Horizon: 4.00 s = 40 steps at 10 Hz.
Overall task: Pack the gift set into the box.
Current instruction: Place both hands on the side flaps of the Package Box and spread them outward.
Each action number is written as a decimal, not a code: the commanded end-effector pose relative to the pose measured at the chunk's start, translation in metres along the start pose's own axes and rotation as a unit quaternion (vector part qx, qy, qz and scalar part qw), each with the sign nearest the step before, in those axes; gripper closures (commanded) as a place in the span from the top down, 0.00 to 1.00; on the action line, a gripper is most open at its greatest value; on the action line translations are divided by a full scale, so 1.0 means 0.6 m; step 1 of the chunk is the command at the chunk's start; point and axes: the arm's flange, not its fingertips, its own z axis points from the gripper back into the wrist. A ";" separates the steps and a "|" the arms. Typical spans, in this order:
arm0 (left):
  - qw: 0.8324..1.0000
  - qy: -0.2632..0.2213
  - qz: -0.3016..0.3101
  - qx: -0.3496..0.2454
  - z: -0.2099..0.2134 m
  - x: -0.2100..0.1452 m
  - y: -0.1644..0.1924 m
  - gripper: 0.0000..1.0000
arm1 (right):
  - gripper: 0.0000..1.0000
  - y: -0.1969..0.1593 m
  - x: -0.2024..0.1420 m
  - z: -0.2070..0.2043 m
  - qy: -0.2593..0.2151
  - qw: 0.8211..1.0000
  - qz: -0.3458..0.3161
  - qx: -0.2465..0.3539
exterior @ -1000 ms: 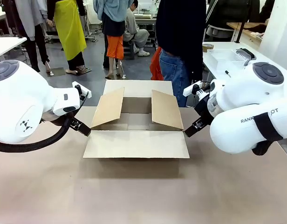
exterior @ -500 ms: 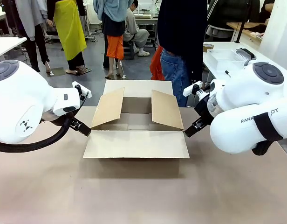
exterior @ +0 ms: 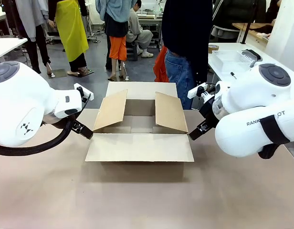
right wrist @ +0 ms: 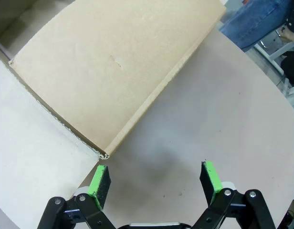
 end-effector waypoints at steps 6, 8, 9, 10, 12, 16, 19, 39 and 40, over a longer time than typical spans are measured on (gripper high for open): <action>1.000 0.015 0.007 -0.012 0.043 -0.009 0.012 1.00 | 1.00 -0.016 0.006 0.061 0.065 0.998 0.008 0.004; 0.999 0.009 0.025 -0.035 0.117 -0.037 0.042 1.00 | 1.00 -0.038 -0.001 0.127 0.049 0.998 -0.042 0.016; 0.997 0.003 0.069 -0.037 0.159 -0.046 0.060 1.00 | 1.00 -0.065 -0.013 0.167 0.045 0.992 -0.096 0.061; 0.993 -0.004 0.103 -0.065 0.198 -0.069 0.096 1.00 | 1.00 -0.095 -0.035 0.210 0.017 0.983 -0.159 0.089; 0.959 -0.105 0.151 -0.218 0.285 -0.141 0.185 1.00 | 1.00 -0.169 -0.118 0.314 -0.068 0.938 -0.315 0.127; 0.795 -0.330 0.326 -0.391 0.278 -0.341 0.330 1.00 | 1.00 -0.271 -0.355 0.417 -0.281 0.742 -0.550 0.261; 0.810 -0.317 0.334 -0.363 0.316 -0.348 0.386 1.00 | 1.00 -0.347 -0.348 0.487 -0.222 0.781 -0.530 0.246; 0.943 0.034 0.039 -0.330 0.209 0.208 0.001 1.00 | 1.00 0.113 0.105 0.155 -0.080 0.986 -0.128 0.068; 0.954 0.074 0.055 -0.284 0.202 0.246 -0.019 1.00 | 1.00 0.129 0.101 0.139 -0.068 0.990 -0.110 0.060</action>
